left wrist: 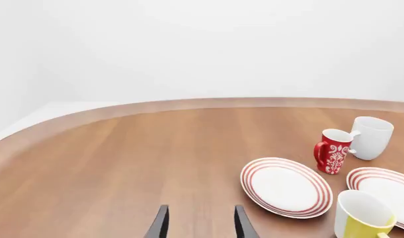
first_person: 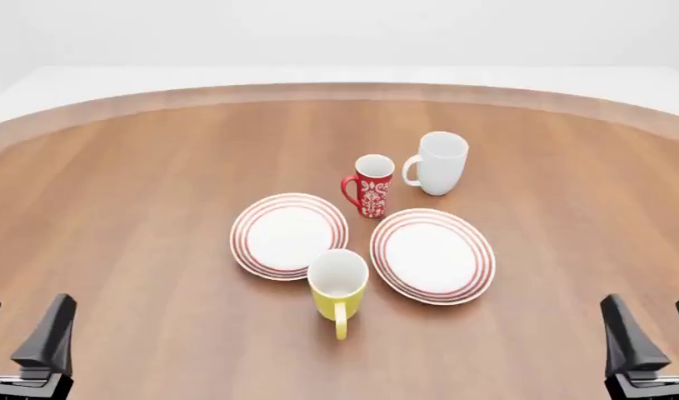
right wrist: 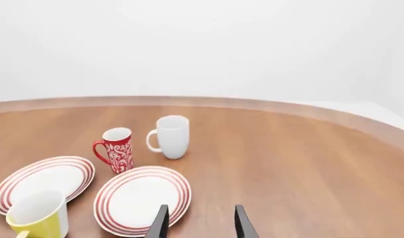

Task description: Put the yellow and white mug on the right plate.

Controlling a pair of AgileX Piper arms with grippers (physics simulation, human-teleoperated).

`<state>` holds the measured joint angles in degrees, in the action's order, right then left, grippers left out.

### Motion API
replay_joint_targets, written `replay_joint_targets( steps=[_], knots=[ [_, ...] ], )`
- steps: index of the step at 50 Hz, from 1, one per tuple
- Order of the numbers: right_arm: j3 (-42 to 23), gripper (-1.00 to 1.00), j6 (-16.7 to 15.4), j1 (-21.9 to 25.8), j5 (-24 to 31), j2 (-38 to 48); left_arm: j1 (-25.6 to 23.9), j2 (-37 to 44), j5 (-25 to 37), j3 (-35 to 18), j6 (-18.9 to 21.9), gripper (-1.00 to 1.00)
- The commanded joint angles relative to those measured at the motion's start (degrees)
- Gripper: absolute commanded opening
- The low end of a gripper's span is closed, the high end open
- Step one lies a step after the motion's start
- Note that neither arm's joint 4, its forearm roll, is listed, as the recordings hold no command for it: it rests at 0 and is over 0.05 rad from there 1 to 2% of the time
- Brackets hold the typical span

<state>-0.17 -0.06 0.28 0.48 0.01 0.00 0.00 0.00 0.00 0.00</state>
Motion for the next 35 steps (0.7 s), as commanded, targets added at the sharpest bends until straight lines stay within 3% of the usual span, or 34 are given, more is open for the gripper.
replay_joint_targets(
  steps=[1,14,17,20,21,24,25,32,35],
  knots=[
    [-0.16,1.00,0.10,0.86,1.33,0.01,0.00,0.00,0.00,0.00,0.00,1.00],
    [-0.58,1.00,-0.37,2.53,2.42,0.00,0.00,0.00,0.00,0.00,0.00,1.00],
    [-1.25,1.00,-1.22,4.17,5.20,0.02,0.00,0.00,0.00,0.00,0.00,1.00],
    [-0.99,1.00,0.26,7.77,6.07,0.11,0.00,0.00,0.00,0.00,0.00,1.00],
    [-1.01,1.00,-1.21,8.05,6.21,0.42,0.00,0.00,0.00,0.00,0.00,1.00],
    [-3.92,1.00,0.25,10.63,7.29,2.18,0.00,0.00,0.00,0.00,0.00,1.00],
    [-7.10,1.00,2.35,12.97,8.29,4.85,0.00,0.00,0.00,0.00,0.00,1.00],
    [-12.30,1.00,2.77,16.46,9.58,11.05,0.00,0.00,0.00,0.00,0.00,1.00],
    [-16.52,1.00,2.28,18.46,11.16,17.66,0.00,0.00,0.00,0.00,0.00,1.00]
  ],
)
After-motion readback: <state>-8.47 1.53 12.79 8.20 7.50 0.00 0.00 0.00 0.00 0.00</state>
